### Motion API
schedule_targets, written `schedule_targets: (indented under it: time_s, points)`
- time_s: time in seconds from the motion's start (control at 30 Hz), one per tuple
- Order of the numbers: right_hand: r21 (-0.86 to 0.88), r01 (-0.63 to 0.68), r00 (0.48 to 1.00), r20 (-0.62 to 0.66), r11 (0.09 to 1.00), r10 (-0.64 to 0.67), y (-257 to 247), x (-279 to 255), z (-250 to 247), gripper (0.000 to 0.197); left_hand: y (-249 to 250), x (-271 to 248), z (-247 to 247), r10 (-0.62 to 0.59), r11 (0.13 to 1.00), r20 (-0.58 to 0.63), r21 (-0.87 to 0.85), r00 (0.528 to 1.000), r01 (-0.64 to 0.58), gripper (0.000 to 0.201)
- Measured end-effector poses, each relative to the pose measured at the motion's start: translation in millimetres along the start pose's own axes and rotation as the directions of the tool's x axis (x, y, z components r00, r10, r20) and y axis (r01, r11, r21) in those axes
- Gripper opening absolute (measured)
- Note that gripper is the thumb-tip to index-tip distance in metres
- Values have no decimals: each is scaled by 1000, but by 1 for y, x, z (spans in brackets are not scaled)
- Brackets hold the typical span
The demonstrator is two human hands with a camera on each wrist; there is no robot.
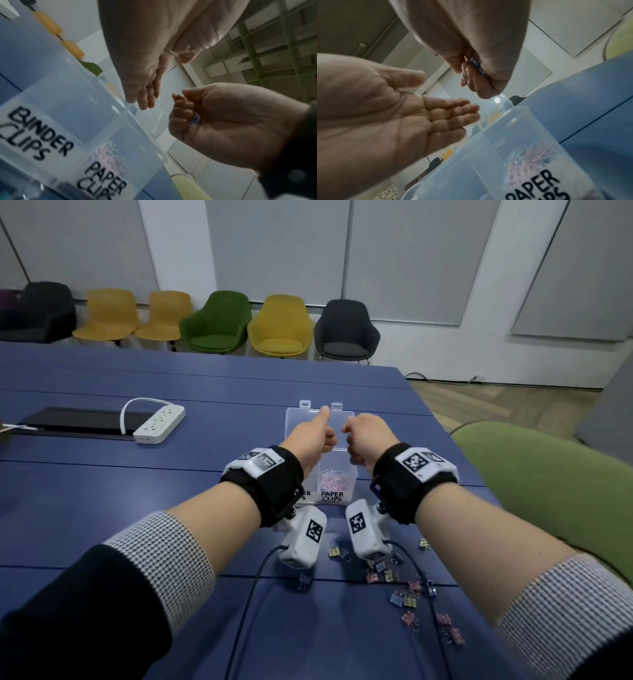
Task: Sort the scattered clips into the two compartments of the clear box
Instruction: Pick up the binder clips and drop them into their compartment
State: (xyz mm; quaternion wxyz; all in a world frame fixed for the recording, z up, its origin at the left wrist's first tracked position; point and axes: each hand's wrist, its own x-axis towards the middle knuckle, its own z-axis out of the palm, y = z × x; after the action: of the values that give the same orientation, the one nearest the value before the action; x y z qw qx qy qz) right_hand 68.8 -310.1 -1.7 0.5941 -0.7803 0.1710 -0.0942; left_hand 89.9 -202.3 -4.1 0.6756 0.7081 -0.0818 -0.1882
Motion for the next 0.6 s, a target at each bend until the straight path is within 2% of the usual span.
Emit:
schedule_targets:
  time_s: [0.1,0.23,0.37,0.43,0.5,0.57,0.6]
  points:
    - [-74,83,996,-36,994,-86,-4,9,17,27,6,-5,-19,39,999,-34,-1,999,-39,47]
    - [-334,135,988,-22,933,-151,0,4,18,30,12,-23,-52,72,997,-58,17,996,-71,42]
    - [-398,197,964,-91,896,-252,8,-13,-3,24,6,-49,-94,71,994,0,86,997,-71,32]
    - [-448,224,954,-80,866,-288,14,-29,-17,19,0,-63,-115,66,984,38,164,997,-71,23]
    - [-546,227,962,-4,807,-273,19,-50,-31,16,-7,-74,-134,48,950,29,306,998,-54,17]
    - [-629,213,977,114,747,-183,26,-69,-45,12,-14,-82,-150,20,869,5,494,1000,-20,17]
    - [-660,198,979,167,725,-115,31,-79,-52,10,-18,-87,-157,-8,802,-4,597,1000,9,15]
